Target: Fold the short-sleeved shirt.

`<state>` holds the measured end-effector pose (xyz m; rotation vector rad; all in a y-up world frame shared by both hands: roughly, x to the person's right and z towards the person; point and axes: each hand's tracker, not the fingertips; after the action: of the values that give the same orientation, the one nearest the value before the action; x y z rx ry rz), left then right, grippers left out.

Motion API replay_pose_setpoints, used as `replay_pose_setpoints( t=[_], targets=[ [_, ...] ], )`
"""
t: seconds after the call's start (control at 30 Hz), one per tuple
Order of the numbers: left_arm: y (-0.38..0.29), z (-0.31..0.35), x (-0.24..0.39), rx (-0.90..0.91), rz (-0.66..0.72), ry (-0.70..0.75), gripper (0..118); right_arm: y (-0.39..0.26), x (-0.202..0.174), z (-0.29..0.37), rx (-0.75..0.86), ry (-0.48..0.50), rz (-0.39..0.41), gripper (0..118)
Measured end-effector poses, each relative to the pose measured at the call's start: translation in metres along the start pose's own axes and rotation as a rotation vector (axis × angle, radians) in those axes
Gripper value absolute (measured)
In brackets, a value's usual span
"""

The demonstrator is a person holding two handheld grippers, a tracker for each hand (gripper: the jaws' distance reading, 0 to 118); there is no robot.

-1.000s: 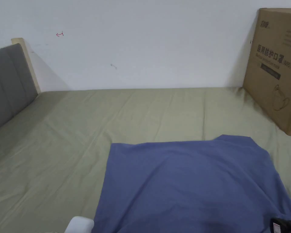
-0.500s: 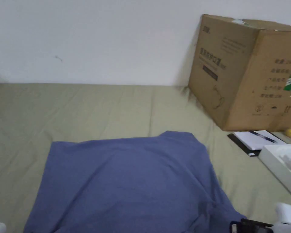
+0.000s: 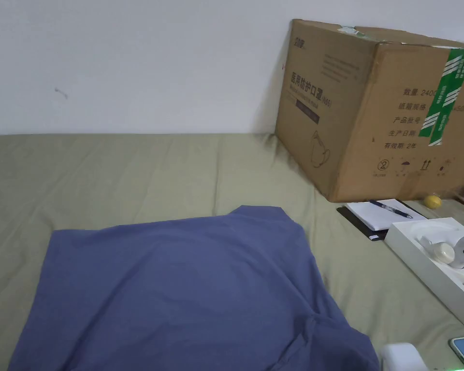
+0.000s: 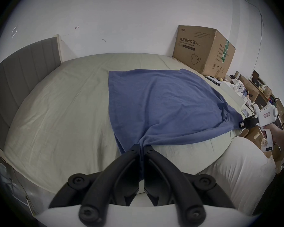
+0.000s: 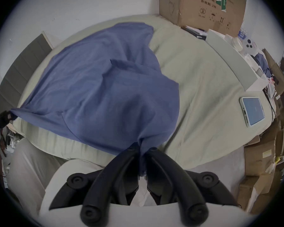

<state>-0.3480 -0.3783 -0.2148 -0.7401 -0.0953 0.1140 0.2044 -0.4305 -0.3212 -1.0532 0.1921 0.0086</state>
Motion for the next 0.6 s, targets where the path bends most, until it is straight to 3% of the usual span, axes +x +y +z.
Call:
replay_pose_setpoints(
  t=[0.1,0.27,0.47,0.6],
  targets=[
    [0.0,0.001,-0.003,-0.001,0.004,0.006,2,0.0,0.002,0.013,0.05,-0.004,-0.02,7],
    [0.005,0.004,-0.002,0.024,0.013,0.021,2,0.01,0.012,0.042,0.159,0.092,-0.113,7],
    [0.045,-0.022,-0.016,0.034,0.01,0.04,2,0.07,0.004,0.05,0.195,0.095,-0.089,7],
    [0.073,-0.056,-0.03,0.013,0.028,0.079,2,0.122,0.005,0.026,0.213,0.098,-0.113,7]
  ],
)
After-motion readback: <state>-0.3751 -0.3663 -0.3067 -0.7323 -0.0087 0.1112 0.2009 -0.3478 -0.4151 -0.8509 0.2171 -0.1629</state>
